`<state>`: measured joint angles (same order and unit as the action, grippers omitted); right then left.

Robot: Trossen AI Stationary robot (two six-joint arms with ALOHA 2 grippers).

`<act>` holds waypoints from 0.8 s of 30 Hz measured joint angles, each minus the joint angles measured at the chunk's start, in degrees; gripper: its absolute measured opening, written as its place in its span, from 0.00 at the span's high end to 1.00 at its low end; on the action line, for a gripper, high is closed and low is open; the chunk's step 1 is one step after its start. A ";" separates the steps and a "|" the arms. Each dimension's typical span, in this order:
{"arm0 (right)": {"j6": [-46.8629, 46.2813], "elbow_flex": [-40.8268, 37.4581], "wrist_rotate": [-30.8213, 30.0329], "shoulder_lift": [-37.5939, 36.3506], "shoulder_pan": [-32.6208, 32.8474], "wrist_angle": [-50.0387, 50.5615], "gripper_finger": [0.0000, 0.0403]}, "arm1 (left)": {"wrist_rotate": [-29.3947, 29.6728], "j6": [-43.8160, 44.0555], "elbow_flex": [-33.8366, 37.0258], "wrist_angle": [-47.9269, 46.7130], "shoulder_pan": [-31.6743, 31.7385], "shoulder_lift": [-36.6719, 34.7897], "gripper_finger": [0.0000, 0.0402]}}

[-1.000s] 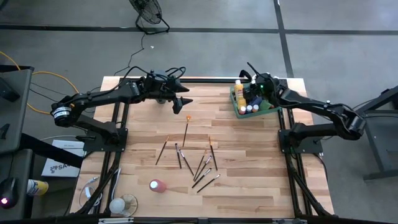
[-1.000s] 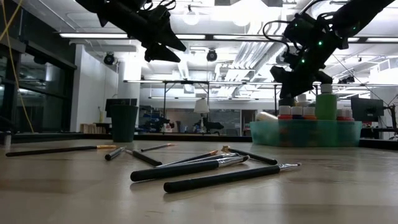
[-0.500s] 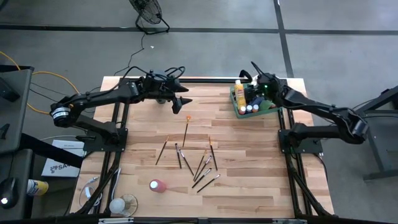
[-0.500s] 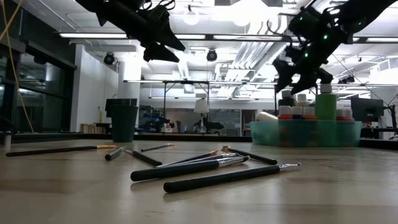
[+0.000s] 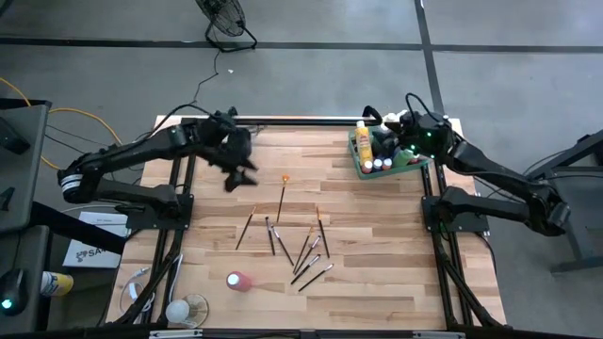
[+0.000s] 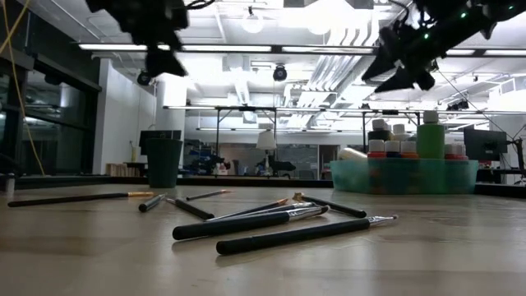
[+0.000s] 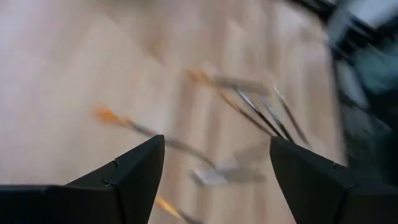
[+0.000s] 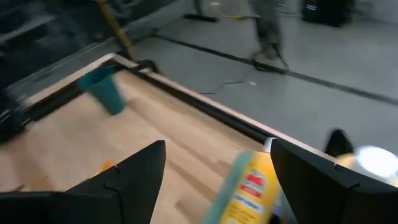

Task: Pick & Place Paint Supplies
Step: Put the big pink paint bottle into the green bin

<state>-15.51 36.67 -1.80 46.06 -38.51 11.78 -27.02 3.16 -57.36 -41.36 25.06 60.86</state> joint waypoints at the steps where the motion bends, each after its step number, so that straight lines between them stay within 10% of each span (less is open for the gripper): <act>1: 1.14 0.00 0.78 -0.66 0.65 0.11 0.29 | -1.92 -0.34 0.00 -3.42 -0.63 -0.32 0.29; 8: 6.36 0.00 -0.18 -3.82 6.70 0.08 0.29 | -2.59 -6.16 0.19 -24.42 -9.54 -0.01 0.29; 24: -0.96 0.00 -13.71 -4.52 26.98 -0.43 0.29 | 2.33 -9.36 5.40 -21.08 -31.41 0.64 0.29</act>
<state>-16.47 36.67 -15.51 41.54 -11.52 11.35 -24.69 -6.21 -51.97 -62.44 -6.36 61.50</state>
